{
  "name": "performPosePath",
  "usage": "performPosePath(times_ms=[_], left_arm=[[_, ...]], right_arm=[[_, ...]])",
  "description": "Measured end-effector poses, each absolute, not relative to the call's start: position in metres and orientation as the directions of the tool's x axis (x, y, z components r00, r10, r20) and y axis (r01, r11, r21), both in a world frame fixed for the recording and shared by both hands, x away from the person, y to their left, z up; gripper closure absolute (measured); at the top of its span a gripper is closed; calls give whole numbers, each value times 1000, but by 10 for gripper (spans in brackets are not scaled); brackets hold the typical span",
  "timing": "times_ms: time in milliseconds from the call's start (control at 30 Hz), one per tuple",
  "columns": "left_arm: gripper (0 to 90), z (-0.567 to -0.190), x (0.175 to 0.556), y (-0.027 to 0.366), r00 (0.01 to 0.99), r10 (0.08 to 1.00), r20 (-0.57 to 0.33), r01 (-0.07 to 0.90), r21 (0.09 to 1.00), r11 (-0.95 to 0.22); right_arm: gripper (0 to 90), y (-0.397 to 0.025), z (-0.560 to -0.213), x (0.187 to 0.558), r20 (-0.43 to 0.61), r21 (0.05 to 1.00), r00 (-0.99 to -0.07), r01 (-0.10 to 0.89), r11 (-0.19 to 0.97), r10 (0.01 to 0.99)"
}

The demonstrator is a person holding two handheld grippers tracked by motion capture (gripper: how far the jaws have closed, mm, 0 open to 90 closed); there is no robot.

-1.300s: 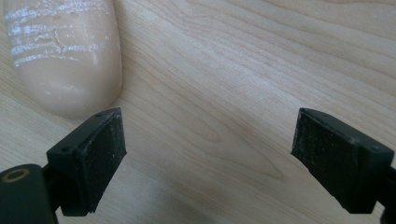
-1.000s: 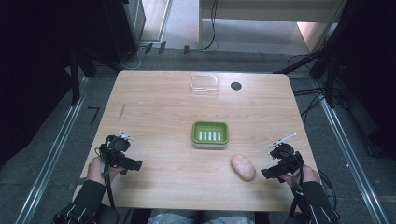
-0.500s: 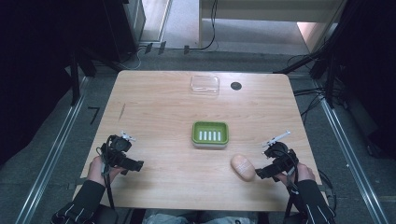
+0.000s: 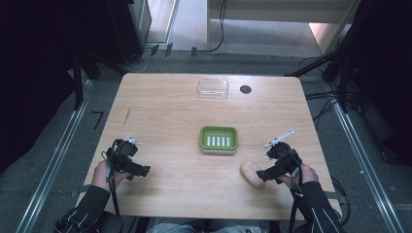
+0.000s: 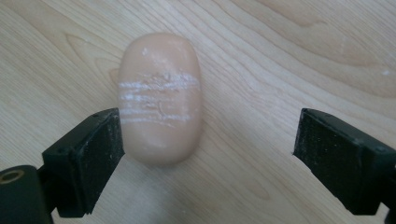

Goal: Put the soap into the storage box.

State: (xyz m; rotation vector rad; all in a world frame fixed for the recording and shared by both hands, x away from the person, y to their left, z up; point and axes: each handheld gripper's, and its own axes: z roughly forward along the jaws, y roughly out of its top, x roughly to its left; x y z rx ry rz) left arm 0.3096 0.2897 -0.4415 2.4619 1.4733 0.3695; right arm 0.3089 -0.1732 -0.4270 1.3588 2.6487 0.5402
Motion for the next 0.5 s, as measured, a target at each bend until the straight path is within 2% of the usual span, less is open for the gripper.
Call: performPosePath(times_ms=[500], left_arm=[[5, -441, 312, 284, 477, 875, 85, 811, 340, -475]], right_arm=[[82, -144, -434, 319, 74, 332, -625, 750, 572, 777]])
